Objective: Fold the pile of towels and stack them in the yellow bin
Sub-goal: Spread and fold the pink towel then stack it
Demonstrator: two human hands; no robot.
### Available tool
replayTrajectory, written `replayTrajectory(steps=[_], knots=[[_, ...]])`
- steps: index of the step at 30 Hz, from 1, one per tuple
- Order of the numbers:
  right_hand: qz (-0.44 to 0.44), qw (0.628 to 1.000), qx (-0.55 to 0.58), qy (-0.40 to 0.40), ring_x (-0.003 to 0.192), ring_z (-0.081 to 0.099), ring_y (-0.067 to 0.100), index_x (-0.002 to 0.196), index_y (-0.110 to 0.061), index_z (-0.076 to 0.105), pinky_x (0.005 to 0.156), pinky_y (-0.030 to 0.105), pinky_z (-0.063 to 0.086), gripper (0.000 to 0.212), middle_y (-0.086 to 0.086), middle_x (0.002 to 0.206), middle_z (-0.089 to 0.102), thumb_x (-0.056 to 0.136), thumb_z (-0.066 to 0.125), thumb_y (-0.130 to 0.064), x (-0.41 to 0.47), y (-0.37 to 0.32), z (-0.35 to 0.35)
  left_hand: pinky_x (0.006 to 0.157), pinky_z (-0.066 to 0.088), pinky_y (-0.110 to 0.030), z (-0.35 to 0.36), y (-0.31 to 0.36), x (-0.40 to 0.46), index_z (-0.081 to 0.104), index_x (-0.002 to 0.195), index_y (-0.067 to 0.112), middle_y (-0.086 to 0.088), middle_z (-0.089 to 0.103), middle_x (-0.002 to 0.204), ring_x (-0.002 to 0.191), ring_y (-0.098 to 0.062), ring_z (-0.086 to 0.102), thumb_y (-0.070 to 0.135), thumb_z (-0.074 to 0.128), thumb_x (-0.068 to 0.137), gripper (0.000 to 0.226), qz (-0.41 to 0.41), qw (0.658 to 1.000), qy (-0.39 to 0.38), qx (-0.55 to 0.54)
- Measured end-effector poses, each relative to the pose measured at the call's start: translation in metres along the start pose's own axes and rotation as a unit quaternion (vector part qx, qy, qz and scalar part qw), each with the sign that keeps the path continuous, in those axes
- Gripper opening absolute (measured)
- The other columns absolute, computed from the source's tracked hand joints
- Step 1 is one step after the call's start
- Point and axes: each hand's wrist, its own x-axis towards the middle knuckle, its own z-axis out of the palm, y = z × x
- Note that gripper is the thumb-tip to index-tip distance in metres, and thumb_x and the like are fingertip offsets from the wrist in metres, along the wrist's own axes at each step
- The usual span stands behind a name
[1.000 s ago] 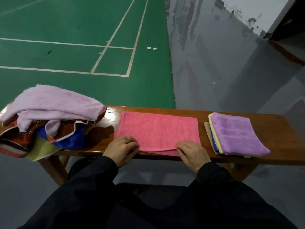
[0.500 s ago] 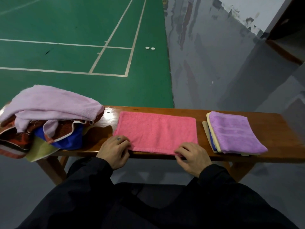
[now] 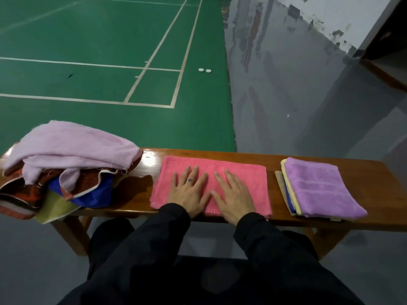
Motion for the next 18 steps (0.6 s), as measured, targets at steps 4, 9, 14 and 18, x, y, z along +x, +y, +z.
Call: replayTrajectory(steps=[4,9,14,18], knots=[[0.045,0.996,-0.073,-0.024,0.158,-0.009,0.023,0.162,-0.040,0.001,0.127,0.048,-0.005,0.066,0.004,0.172,-0.006,0.102,0.011,-0.066,-0.004,0.002,0.008,0.119,-0.013,-0.063,0.009,-0.006,0.006,-0.012,0.159,0.036,-0.001,-0.022,0.165,0.152,-0.026,-0.022,0.075,0.000,0.092,0.078,-0.033,0.999,-0.018,0.017],[0.063,0.997,-0.018,0.039,0.158,0.003,0.026,0.163,-0.032,0.018,0.128,0.046,0.003,0.061,0.008,0.172,0.007,0.106,0.024,-0.055,0.034,-0.012,-0.008,0.119,-0.013,-0.064,-0.001,0.000,0.013,0.002,0.161,0.036,-0.004,-0.010,0.169,0.156,-0.028,-0.012,0.069,0.013,0.094,0.075,-0.045,0.998,-0.035,-0.003],[0.056,0.996,-0.064,-0.015,0.158,-0.005,0.025,0.163,-0.037,0.002,0.128,0.047,-0.003,0.066,0.005,0.172,-0.005,0.104,0.015,-0.063,0.047,-0.001,0.006,0.122,-0.010,-0.058,-0.005,-0.009,0.039,0.008,0.161,0.035,-0.002,0.001,0.170,0.157,-0.024,-0.005,0.067,0.011,0.096,0.073,-0.058,0.998,0.021,-0.012],[0.106,0.990,-0.089,-0.020,0.157,-0.013,0.024,0.161,-0.035,-0.010,0.127,0.047,-0.006,0.076,0.003,0.169,-0.015,0.097,0.003,-0.074,0.033,0.040,0.001,0.123,-0.011,-0.054,0.010,-0.027,0.042,-0.002,0.161,0.034,0.000,-0.009,0.169,0.156,-0.020,-0.011,0.079,-0.001,0.089,0.085,-0.073,0.997,0.014,0.010]])
